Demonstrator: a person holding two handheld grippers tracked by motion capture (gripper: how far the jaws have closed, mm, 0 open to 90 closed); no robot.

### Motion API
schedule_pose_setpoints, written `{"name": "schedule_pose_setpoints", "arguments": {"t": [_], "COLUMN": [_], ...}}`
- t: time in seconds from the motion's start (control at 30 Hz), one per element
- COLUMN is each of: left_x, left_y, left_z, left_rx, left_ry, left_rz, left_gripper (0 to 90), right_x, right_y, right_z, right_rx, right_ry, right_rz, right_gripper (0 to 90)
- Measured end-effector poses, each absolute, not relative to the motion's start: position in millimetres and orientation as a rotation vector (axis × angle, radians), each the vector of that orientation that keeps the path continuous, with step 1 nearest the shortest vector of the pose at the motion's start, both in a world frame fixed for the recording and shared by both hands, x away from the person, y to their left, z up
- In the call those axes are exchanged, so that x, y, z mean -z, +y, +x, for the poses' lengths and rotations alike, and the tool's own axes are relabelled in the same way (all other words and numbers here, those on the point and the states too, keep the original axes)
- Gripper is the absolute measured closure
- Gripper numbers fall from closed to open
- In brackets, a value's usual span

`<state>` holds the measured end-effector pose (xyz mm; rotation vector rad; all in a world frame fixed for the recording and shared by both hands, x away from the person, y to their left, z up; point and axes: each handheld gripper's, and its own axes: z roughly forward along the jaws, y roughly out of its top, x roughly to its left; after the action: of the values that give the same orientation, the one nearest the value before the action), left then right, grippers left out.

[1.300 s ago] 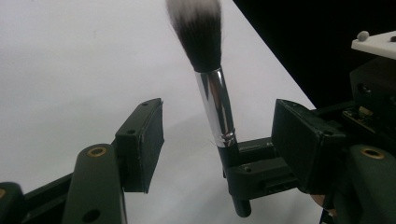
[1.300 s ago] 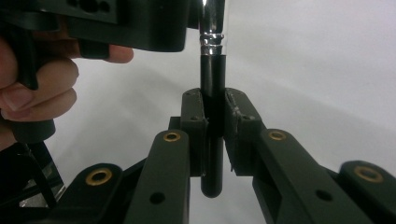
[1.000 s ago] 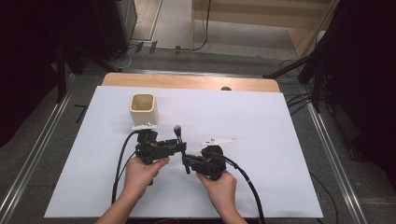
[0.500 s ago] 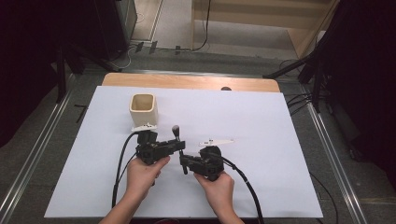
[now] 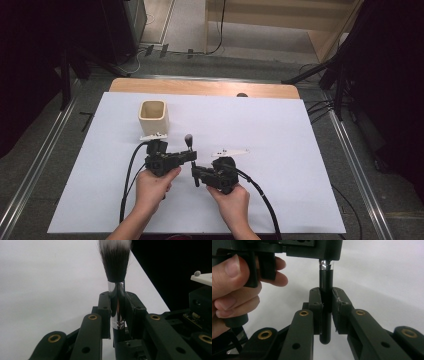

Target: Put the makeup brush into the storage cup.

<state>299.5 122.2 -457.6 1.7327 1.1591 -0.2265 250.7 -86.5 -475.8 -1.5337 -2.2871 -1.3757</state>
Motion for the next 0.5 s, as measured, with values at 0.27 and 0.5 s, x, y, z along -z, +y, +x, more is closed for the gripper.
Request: {"name": "schedule_pose_setpoints", "arguments": {"t": [0.27, 0.5], "left_x": [458.2, 457.8], "left_y": [123.6, 126.2], "left_z": [300.6, 301.4], "left_rx": [0.263, 0.296], "left_ry": [1.172, 1.181], "left_rz": [1.716, 1.705], "left_gripper": [78.2, 78.7], "right_x": [475.2, 474.7], "right_y": [-85.4, -84.6], "right_z": [249.7, 248.8], "right_rx": [1.372, 1.377], "right_ry": [-2.308, -2.318], "right_rz": [-1.532, -1.533], "right_gripper": [79.7, 79.3]}}
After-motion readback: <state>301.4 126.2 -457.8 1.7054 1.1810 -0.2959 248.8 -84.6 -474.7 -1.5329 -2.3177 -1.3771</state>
